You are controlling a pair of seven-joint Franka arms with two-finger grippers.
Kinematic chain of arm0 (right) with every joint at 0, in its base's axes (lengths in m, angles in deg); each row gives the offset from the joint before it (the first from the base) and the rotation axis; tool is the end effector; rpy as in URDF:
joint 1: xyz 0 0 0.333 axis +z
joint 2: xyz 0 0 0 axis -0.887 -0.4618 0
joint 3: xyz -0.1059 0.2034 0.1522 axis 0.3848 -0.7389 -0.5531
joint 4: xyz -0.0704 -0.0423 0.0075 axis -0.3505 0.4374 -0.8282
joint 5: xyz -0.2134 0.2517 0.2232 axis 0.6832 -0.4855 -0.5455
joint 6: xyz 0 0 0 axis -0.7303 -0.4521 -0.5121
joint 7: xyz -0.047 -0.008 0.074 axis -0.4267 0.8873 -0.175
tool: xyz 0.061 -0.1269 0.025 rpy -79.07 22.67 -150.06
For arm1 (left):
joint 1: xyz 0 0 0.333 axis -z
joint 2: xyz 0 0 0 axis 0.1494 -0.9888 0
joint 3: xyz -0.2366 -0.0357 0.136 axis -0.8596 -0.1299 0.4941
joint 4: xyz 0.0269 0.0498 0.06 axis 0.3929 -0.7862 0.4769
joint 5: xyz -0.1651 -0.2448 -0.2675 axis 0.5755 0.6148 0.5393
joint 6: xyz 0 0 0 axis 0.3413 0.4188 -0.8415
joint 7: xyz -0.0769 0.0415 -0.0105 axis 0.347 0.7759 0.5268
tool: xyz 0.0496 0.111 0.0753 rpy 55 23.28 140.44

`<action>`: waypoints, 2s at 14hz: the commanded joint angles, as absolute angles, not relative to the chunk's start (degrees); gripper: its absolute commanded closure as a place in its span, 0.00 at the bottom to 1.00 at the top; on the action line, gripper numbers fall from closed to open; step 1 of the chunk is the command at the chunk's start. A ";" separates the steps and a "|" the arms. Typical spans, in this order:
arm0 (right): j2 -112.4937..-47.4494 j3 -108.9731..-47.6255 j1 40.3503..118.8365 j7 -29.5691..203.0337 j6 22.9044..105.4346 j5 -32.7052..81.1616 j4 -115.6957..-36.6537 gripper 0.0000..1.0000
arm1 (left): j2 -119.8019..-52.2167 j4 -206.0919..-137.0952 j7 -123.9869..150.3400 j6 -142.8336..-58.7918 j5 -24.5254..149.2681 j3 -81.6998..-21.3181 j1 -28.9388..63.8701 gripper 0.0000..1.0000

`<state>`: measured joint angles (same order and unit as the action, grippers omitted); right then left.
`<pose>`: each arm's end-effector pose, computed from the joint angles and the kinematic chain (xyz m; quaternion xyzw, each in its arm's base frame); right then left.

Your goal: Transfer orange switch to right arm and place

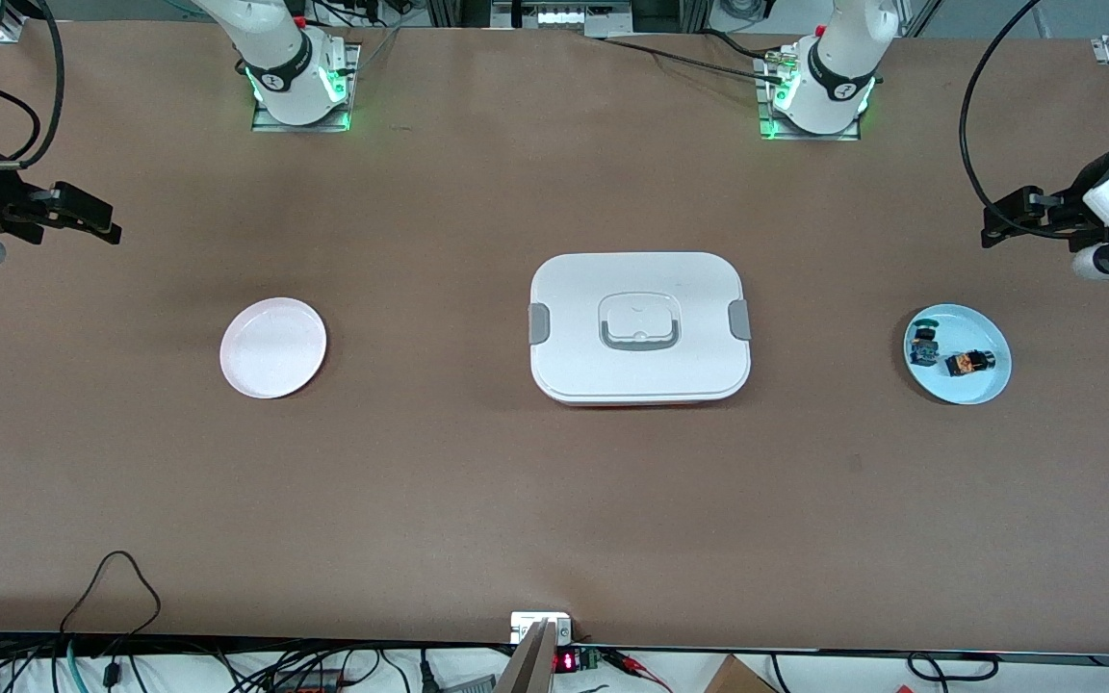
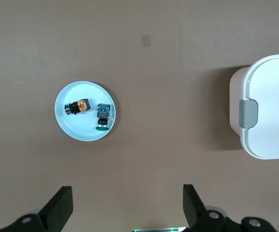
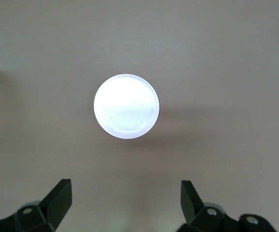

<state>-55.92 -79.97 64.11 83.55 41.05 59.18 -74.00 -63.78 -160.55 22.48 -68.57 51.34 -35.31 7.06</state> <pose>0.5544 -0.0163 0.5012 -0.9993 0.0040 0.0329 0.0188 0.5603 0.0008 0.5198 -0.9975 0.0288 0.0633 0.0154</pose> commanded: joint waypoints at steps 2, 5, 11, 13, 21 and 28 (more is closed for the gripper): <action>-56.60 -80.23 63.99 82.84 40.83 59.14 -72.60 0.00 | -64.26 -158.89 23.49 -67.32 50.92 -35.47 6.83 0.00; -57.38 -80.23 63.99 82.84 40.92 60.28 -72.60 0.00 | -64.26 -158.89 23.41 -67.32 51.09 -35.47 6.83 0.00; -57.65 -80.58 64.08 79.68 41.63 59.67 -72.60 0.00 | -64.26 -158.89 23.23 -67.32 51.09 -35.47 6.92 0.00; -58.61 -80.50 63.81 80.73 41.71 59.32 -72.60 0.00 | -64.26 -158.89 23.23 -67.23 51.09 -35.38 6.83 0.00; -58.79 -80.50 64.08 80.82 41.71 59.58 -72.16 0.00 | -64.96 -159.59 23.58 -67.32 51.09 -34.85 3.94 0.00; -58.70 -80.50 64.08 80.82 41.71 60.02 -72.07 0.00 | -82.33 -159.24 23.41 -75.55 43.98 -34.68 -2.03 0.00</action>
<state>-58.42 -80.22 64.15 81.29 42.20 59.64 -73.24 -75.92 -161.02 22.48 -72.21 45.30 -34.36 -0.01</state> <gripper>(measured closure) 0.000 0.000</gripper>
